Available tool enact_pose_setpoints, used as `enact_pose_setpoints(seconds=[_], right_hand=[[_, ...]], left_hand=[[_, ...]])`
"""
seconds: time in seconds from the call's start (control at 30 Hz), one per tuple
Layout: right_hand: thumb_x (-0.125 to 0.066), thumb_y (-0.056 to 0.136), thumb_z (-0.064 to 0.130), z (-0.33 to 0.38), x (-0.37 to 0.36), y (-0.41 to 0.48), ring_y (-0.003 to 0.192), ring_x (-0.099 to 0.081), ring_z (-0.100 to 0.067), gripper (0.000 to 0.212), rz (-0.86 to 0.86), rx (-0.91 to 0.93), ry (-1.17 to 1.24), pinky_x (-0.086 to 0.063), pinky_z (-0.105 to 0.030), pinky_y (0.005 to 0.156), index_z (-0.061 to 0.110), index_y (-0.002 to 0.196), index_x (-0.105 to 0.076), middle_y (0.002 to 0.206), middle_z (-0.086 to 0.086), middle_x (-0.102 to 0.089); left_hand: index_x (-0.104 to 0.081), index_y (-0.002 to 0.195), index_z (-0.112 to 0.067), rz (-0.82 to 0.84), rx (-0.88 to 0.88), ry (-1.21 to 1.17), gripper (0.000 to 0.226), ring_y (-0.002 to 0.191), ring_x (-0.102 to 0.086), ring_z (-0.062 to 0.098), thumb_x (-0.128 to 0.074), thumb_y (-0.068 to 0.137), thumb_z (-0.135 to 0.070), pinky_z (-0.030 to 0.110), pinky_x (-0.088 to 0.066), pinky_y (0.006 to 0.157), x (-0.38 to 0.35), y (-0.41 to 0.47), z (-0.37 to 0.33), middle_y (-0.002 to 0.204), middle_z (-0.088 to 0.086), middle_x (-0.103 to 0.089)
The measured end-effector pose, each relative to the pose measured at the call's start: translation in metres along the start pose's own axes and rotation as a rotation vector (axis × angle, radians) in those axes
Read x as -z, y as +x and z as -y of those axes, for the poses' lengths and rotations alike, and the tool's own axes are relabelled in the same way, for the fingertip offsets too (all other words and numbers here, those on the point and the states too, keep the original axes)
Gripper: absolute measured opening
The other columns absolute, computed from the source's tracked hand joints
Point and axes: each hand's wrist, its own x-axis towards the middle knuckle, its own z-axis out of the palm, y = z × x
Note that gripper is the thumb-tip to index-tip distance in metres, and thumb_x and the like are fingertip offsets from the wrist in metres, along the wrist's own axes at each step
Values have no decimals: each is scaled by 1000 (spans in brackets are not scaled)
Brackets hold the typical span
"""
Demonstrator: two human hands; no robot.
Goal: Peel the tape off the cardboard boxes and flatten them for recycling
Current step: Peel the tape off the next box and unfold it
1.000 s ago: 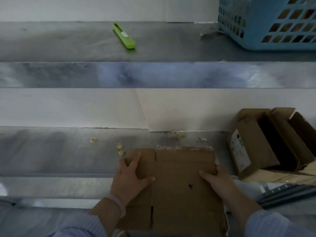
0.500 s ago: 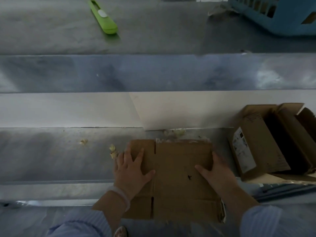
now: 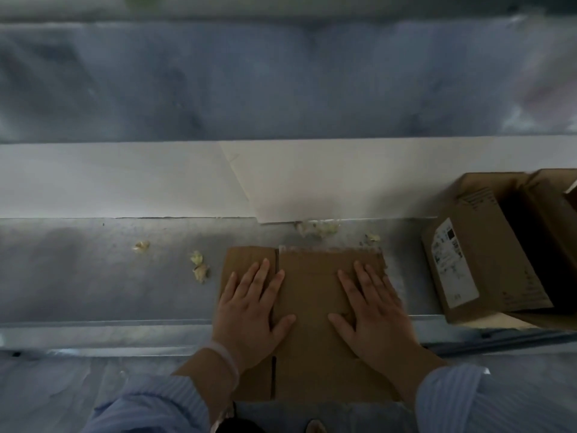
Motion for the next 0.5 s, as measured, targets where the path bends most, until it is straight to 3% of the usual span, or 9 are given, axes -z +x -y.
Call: enact_pose_setpoints(seconds=[0.1, 0.17, 0.27, 0.33, 0.4, 0.5], right_hand=[[-5, 83, 73, -3, 3, 2, 142, 26, -9, 77, 46, 10, 9, 16, -35, 116, 39, 148, 18, 151, 10, 31], [-19, 91, 64, -7, 9, 2, 136, 32, -4, 72, 81, 32, 54, 19, -30, 114, 38, 149, 15, 154, 9, 30], [-36, 96, 56, -12, 20, -2, 137, 23, 1, 71, 93, 17, 189, 14, -25, 113, 35, 153, 1, 159, 12, 18], [-44, 93, 58, -13, 25, -8, 145, 8, -6, 73, 57, -77, 254, 1, -28, 116, 31, 153, -12, 161, 12, 5], [-53, 89, 55, -18, 26, -19, 142, -17, -19, 69, -63, -224, 283, -18, -34, 116, 26, 148, -32, 156, 3, -23], [-66, 84, 47, -26, 27, -37, 111, -52, -21, 57, -141, -397, 454, -47, -40, 97, 24, 133, -49, 127, -1, -56]], left_hand=[[-2, 151, -36, 51, -9, 7, 80, 147, 4, 16, -13, 83, -75, 42, 5, 119, 0, 4, 7, 159, -6, 9], [7, 150, -38, 99, -35, -33, 77, 146, 14, 12, -22, 86, -69, 38, 12, 117, 2, 7, 14, 154, -12, 22], [-4, 151, -34, 111, -34, -131, 72, 147, 10, 11, -38, 93, -59, 32, 12, 117, 12, 4, 19, 155, -13, 17], [-18, 151, -32, 44, 60, -166, 72, 146, -3, 15, -42, 90, -62, 34, 0, 117, 16, -8, 19, 159, -10, -3], [-36, 145, -31, -74, 198, -158, 68, 137, -25, 21, -48, 86, -62, 39, -22, 113, 19, -27, 18, 151, -4, -28], [-47, 134, -31, -169, 385, -234, 60, 112, -47, 23, -60, 81, -57, 39, -46, 94, 17, -55, 23, 125, 2, -45]])
